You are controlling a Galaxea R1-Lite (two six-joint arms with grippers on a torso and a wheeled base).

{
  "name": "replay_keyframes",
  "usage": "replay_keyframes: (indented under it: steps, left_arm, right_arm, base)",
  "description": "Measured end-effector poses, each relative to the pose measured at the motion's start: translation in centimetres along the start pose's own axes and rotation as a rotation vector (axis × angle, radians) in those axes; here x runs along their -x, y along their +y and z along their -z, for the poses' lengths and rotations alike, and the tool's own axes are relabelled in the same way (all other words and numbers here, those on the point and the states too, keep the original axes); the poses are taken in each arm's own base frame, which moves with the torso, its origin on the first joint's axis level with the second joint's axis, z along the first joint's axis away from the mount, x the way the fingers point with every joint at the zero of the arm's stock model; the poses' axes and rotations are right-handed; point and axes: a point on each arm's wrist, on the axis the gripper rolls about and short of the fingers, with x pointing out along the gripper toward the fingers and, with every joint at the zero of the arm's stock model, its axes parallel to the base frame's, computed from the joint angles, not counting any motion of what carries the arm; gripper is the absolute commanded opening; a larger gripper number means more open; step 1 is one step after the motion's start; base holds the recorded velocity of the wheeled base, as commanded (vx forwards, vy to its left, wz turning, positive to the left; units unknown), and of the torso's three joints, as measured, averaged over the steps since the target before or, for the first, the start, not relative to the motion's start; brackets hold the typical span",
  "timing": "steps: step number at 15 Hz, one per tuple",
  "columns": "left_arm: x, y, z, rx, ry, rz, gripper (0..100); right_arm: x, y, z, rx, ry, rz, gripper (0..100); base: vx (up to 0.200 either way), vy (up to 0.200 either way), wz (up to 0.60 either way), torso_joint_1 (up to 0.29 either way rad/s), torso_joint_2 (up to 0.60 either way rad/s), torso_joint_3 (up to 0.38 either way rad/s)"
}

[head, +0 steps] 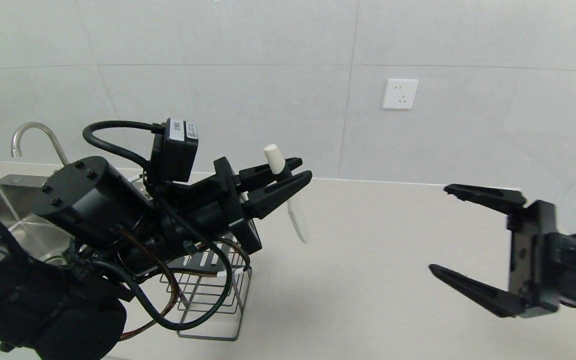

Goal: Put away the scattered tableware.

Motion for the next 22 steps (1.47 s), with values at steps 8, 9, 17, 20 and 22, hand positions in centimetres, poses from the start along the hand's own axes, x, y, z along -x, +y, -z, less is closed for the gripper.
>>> replay_keyframes:
  steps: [8, 9, 17, 20, 22]
  left_arm:
    - [1.8, -1.3, -0.4, -0.016, 0.025, -0.002, 0]
    - [2.0, -1.4, -0.8, -0.021, 0.017, -0.002, 0]
    - [2.5, -1.7, -2.1, -0.043, -0.016, -0.003, 0]
    - [2.6, -1.8, -2.6, -0.054, -0.030, -0.003, 0]
    - [2.9, -1.8, -3.1, -0.063, -0.041, -0.011, 0]
  right_arm:
    - [10.4, 5.3, -4.8, 0.099, -0.046, 0.508, 0]
    - [11.1, 6.3, -5.4, 0.128, -0.065, 0.554, 0]
    - [14.8, 13.8, -6.1, 0.332, -0.241, 0.600, 0]
    - [15.4, 14.9, -4.8, 0.284, -0.233, 0.596, 0]
    - [15.3, 14.9, -2.8, 0.126, -0.103, 0.692, 0]
  base:
    - [0.000, 0.000, 0.00, 0.000, 0.00, 0.000]
    - [0.000, 0.000, 0.00, 0.000, 0.00, 0.000]
    - [0.000, 0.000, 0.00, 0.000, 0.00, 0.000]
    - [0.000, 0.000, 0.00, 0.000, 0.00, 0.000]
    - [0.000, 0.000, 0.00, 0.000, 0.00, 0.000]
